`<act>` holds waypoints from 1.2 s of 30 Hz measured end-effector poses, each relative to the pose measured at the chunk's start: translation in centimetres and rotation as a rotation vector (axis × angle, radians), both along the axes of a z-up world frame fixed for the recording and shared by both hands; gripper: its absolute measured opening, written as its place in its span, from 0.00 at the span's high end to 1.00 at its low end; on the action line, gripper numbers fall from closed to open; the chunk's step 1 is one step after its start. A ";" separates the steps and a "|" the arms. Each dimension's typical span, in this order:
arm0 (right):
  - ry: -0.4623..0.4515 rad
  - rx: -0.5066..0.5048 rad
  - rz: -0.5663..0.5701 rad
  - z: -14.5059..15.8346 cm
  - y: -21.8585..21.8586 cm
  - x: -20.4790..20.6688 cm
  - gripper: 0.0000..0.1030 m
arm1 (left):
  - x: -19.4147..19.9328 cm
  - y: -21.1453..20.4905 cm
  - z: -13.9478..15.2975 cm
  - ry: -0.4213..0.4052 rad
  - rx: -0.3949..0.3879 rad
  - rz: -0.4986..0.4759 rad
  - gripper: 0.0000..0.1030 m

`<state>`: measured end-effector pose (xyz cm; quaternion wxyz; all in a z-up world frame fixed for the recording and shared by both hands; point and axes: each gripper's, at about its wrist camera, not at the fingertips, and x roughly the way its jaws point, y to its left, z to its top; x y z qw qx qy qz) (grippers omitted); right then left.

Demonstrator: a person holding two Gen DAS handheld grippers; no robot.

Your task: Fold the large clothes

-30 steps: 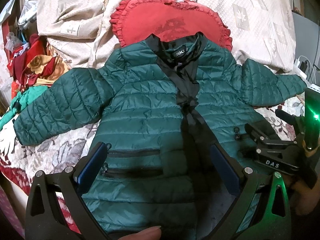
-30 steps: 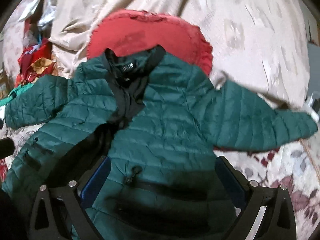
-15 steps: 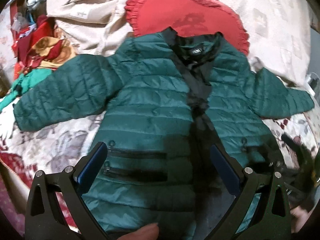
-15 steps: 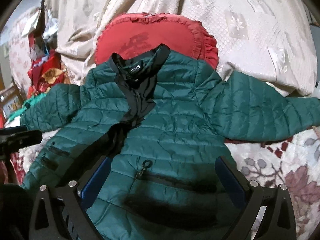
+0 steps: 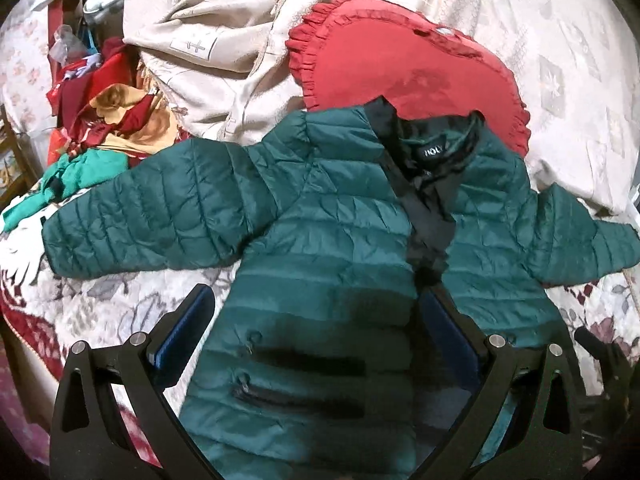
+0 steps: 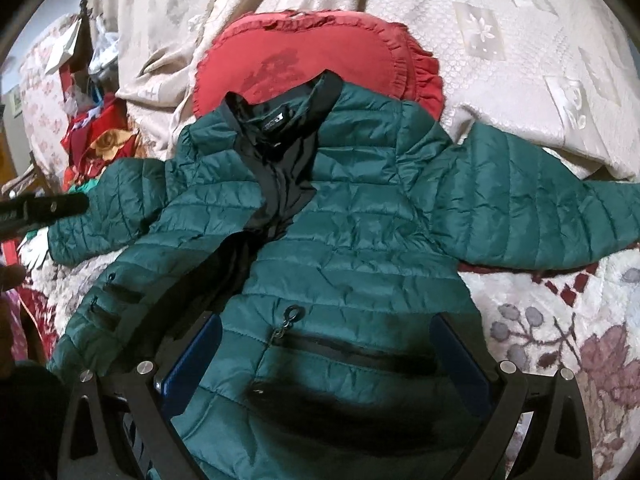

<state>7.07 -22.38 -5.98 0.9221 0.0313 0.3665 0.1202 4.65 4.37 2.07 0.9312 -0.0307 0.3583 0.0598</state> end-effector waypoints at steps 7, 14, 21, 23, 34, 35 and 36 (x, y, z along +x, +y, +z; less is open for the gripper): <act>-0.043 -0.120 0.009 0.1 1.6 -0.2 0.00 | 3.2 1.5 -0.9 -0.042 -0.088 0.011 0.00; -0.096 -0.209 -0.080 0.8 1.4 -0.4 0.00 | 3.2 0.4 -1.9 -0.035 -0.077 -0.027 0.00; -0.070 -0.210 -0.147 0.3 0.8 0.5 0.00 | 2.2 -0.3 -1.2 -0.082 -0.052 -0.064 0.00; -0.071 -0.210 -0.150 0.2 0.8 0.5 0.00 | 2.3 -0.1 -1.2 -0.080 -0.060 -0.059 0.00; -0.034 -0.215 -0.156 -0.5 0.6 1.0 0.00 | 2.6 -0.4 -2.0 -0.046 -0.012 -0.034 0.00; -0.034 -0.213 -0.158 -0.5 0.5 1.0 0.00 | 2.6 -0.4 -2.0 -0.046 -0.008 -0.034 0.00; -0.036 -0.213 -0.160 -0.5 0.5 0.9 0.00 | 2.6 -0.5 -2.1 -0.045 -0.003 -0.034 0.00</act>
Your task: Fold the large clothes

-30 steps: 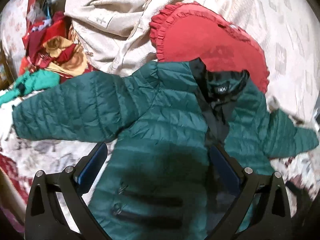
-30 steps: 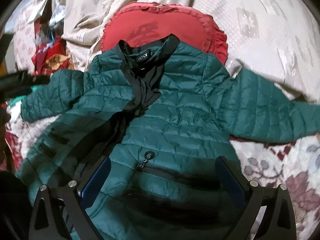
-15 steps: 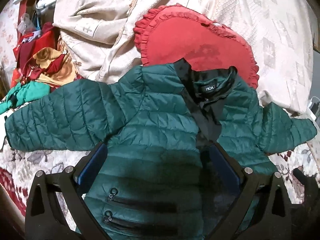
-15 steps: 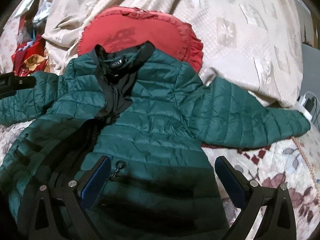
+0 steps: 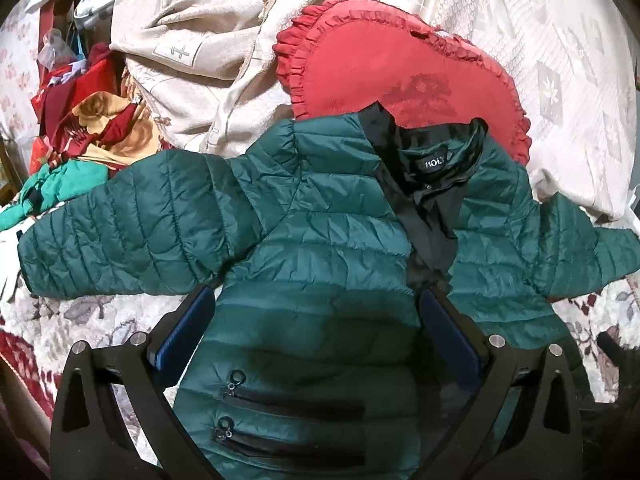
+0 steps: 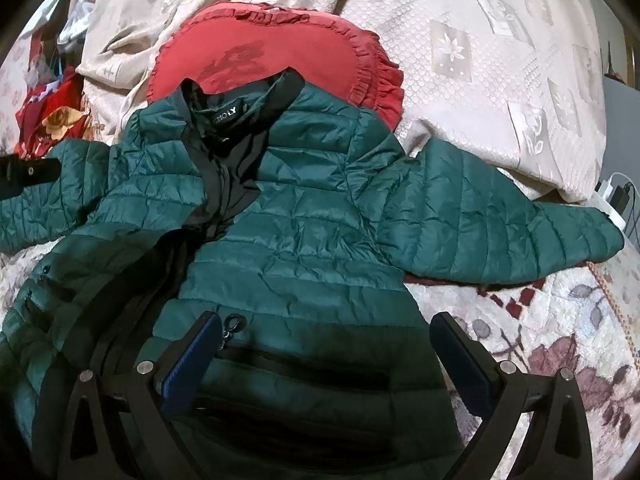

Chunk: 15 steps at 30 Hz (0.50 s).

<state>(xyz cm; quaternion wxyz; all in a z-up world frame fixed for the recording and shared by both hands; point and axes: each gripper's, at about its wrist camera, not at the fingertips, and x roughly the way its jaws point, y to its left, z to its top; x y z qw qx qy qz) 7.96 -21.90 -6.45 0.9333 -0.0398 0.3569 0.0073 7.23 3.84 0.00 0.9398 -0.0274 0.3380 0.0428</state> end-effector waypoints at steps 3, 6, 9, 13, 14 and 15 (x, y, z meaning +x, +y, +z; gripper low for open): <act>0.003 -0.001 0.001 0.0 0.0 0.0 0.00 | 0.0 -0.2 -0.1 0.004 0.011 -0.002 0.00; -0.003 0.001 0.003 0.2 0.0 -0.1 0.00 | 0.0 -0.3 -0.1 0.005 0.018 -0.001 0.00; -0.002 0.001 0.003 0.1 -0.1 -0.1 0.00 | 0.0 -0.3 -0.2 0.010 0.023 0.000 0.00; 0.005 0.004 0.003 0.1 -0.1 -0.1 0.00 | 0.1 -0.1 -0.4 0.020 0.016 0.003 0.00; 0.004 0.004 0.003 0.1 -0.1 -0.1 0.00 | 0.1 0.0 -0.4 0.023 0.013 0.005 0.00; 0.003 0.004 0.004 0.1 -0.1 -0.1 0.00 | 0.1 0.1 -0.4 0.022 0.009 0.006 0.00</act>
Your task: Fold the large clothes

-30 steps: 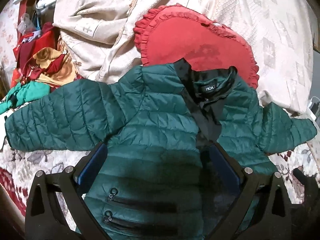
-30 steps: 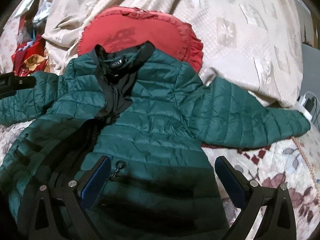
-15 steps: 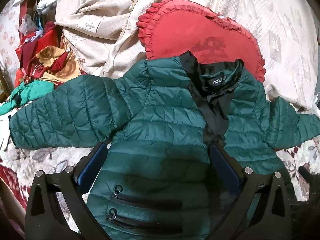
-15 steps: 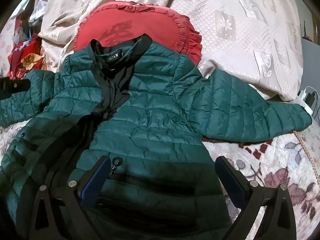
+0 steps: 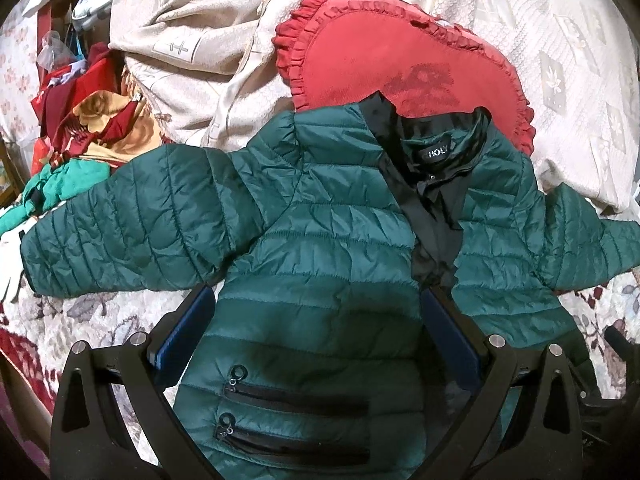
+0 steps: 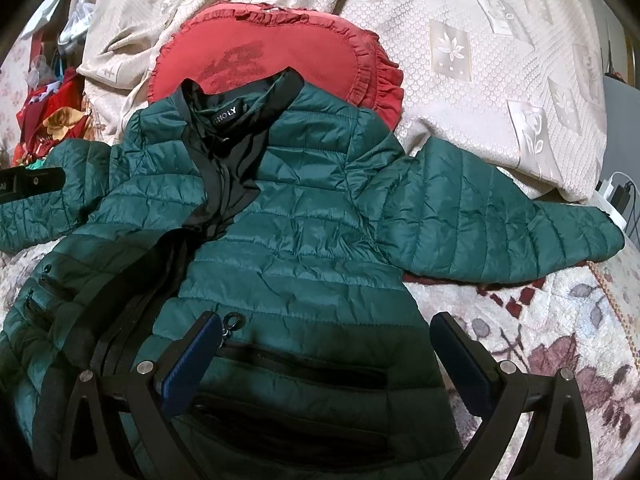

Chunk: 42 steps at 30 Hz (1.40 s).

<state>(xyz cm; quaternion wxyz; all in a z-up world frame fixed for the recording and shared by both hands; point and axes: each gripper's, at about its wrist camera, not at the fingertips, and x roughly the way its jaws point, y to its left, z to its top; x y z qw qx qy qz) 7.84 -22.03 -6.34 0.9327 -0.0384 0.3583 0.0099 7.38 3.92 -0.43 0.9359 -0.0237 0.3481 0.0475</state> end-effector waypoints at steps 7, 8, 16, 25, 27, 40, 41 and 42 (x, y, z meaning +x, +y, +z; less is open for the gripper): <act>0.033 0.004 -0.009 -0.8 -0.2 0.4 0.00 | 1.3 7.4 0.9 -0.042 -0.136 0.078 0.00; 0.038 0.003 -0.005 -0.9 -0.1 0.5 0.00 | 1.3 9.1 0.9 -0.049 -0.122 0.108 0.00; 0.023 -0.007 0.030 -0.6 0.5 0.1 0.00 | -1.6 24.9 -4.4 0.005 -0.067 0.289 0.00; 0.033 -0.026 0.050 -1.0 1.3 0.3 0.00 | -3.8 40.0 -6.2 -0.076 -0.043 0.427 0.04; 0.037 -0.043 0.056 -1.2 1.6 0.3 0.00 | -3.2 41.8 -6.3 -0.079 -0.065 0.426 0.05; 0.071 -0.102 0.078 -2.6 2.7 1.3 0.00 | 4.0 40.0 -9.6 0.057 0.387 0.415 0.21; 0.073 -0.101 0.076 -2.6 2.7 1.4 0.00 | 3.7 40.2 -9.5 0.040 0.373 0.416 0.36; 0.075 -0.101 0.075 -2.6 2.7 1.4 0.00 | 3.6 40.6 -9.3 0.029 0.341 0.414 0.42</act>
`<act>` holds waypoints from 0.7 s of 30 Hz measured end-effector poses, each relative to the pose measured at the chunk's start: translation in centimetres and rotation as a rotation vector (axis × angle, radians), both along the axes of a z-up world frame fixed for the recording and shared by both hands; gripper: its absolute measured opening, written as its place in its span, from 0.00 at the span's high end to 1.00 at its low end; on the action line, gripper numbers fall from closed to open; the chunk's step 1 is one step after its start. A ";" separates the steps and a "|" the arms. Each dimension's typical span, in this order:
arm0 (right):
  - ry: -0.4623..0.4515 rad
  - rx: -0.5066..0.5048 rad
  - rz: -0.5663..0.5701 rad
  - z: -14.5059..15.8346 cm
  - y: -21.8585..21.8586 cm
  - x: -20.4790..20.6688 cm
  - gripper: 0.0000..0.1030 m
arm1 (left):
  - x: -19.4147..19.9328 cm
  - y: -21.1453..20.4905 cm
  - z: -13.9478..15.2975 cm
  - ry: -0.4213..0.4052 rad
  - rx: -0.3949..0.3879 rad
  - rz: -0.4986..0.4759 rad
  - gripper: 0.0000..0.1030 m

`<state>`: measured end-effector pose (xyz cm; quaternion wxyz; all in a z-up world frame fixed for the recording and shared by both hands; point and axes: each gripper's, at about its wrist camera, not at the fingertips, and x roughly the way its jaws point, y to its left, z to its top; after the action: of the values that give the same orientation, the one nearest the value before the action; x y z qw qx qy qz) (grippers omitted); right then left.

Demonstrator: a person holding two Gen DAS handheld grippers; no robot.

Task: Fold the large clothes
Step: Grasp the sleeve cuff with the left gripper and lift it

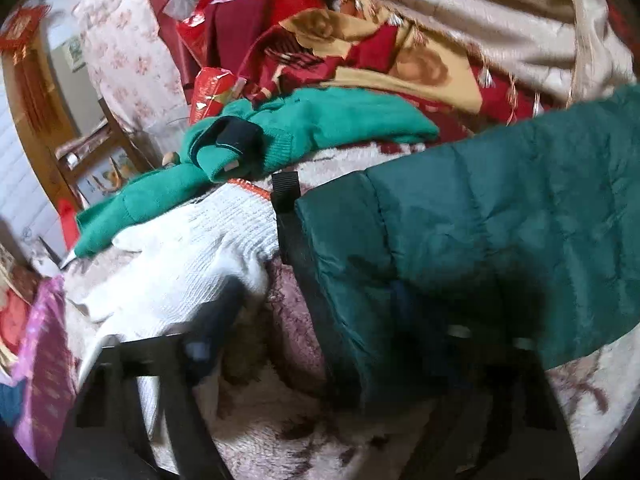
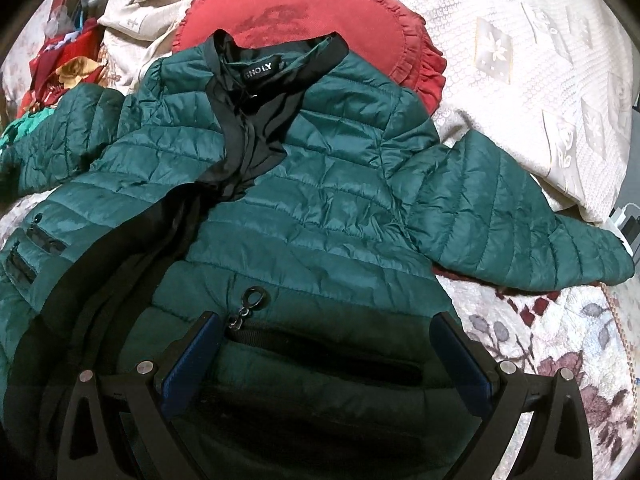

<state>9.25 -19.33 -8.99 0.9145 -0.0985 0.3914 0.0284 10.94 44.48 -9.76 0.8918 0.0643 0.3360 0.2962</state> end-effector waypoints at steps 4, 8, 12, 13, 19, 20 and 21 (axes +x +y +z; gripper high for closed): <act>-0.001 0.000 -0.002 0.0 0.0 0.0 0.00 | -1.6 1.8 1.6 -0.096 -0.315 -0.113 0.87; -0.003 -0.001 -0.002 0.1 -0.1 0.0 0.00 | -4.5 1.7 3.7 -0.230 -0.502 -0.232 0.88; -0.008 0.003 -0.004 0.3 -0.2 -0.1 0.00 | -6.4 0.5 5.7 -0.298 -0.589 -0.295 0.88; -0.011 0.004 -0.005 0.3 -0.2 -0.2 0.00 | -6.6 -0.1 6.2 -0.296 -0.583 -0.295 0.88; -0.031 0.006 -0.010 0.8 -0.3 -0.7 0.00 | -5.7 -5.8 8.4 -0.276 -0.624 -0.402 0.88; -0.036 0.008 -0.013 0.9 -0.3 -0.8 0.00 | -5.5 -6.7 8.6 -0.275 -0.625 -0.419 0.88; -0.042 0.011 -0.017 1.1 -0.4 -0.9 0.00 | -5.0 -8.5 9.0 -0.271 -0.627 -0.452 0.88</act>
<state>8.39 -19.77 -7.93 0.9232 -0.0909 0.3728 0.0208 5.94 35.96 -0.75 0.9470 -0.1780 0.2668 -0.0185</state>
